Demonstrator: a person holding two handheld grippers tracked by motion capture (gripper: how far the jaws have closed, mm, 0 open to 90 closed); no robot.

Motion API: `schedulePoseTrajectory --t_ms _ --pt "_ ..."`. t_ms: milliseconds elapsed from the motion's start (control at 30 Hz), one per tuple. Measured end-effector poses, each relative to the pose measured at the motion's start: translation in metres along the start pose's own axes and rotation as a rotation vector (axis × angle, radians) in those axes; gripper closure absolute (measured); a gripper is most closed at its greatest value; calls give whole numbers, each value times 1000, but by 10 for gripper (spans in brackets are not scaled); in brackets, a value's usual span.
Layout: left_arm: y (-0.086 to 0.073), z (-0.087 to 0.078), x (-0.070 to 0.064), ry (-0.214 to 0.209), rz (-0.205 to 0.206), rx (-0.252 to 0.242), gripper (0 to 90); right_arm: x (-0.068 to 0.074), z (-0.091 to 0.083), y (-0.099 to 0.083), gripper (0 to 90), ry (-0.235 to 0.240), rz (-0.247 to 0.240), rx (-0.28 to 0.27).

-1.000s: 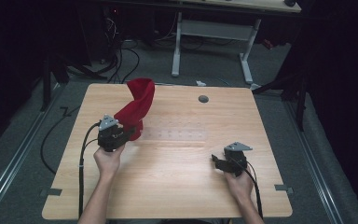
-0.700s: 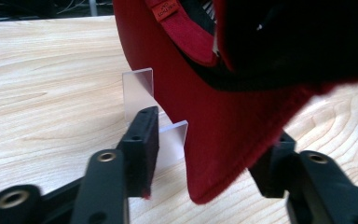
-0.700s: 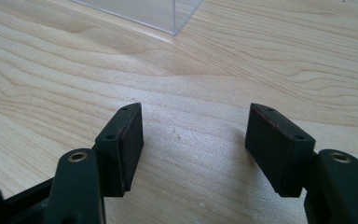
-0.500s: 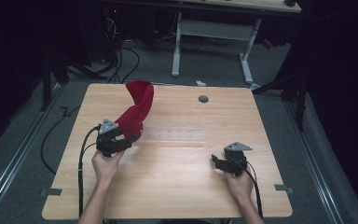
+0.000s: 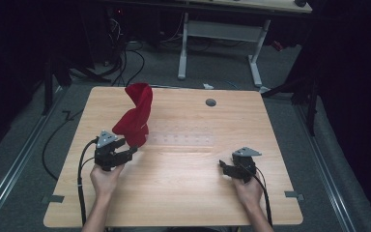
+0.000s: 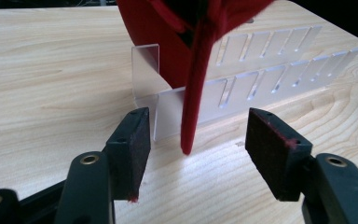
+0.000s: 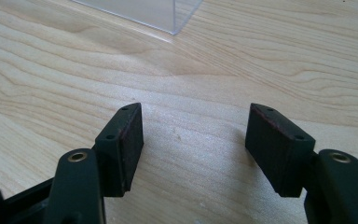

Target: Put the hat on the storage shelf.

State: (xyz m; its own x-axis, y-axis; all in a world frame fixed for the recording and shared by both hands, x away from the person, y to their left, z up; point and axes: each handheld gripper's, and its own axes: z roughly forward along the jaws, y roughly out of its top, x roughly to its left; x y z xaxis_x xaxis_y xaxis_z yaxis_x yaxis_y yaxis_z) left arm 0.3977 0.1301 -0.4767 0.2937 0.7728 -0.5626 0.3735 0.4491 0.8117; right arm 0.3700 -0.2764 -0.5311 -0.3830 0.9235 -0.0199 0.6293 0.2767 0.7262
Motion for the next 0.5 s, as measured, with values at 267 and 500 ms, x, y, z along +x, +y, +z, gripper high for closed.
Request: schedulePoseTrajectory --t_ms 267,500 --pt "-7 -11 -1 -5 9 10 396 0 0 0 371 0 1 0" --pt "-14 -16 -1 -13 -2 21 390 0 0 0 371 -1 3 1"
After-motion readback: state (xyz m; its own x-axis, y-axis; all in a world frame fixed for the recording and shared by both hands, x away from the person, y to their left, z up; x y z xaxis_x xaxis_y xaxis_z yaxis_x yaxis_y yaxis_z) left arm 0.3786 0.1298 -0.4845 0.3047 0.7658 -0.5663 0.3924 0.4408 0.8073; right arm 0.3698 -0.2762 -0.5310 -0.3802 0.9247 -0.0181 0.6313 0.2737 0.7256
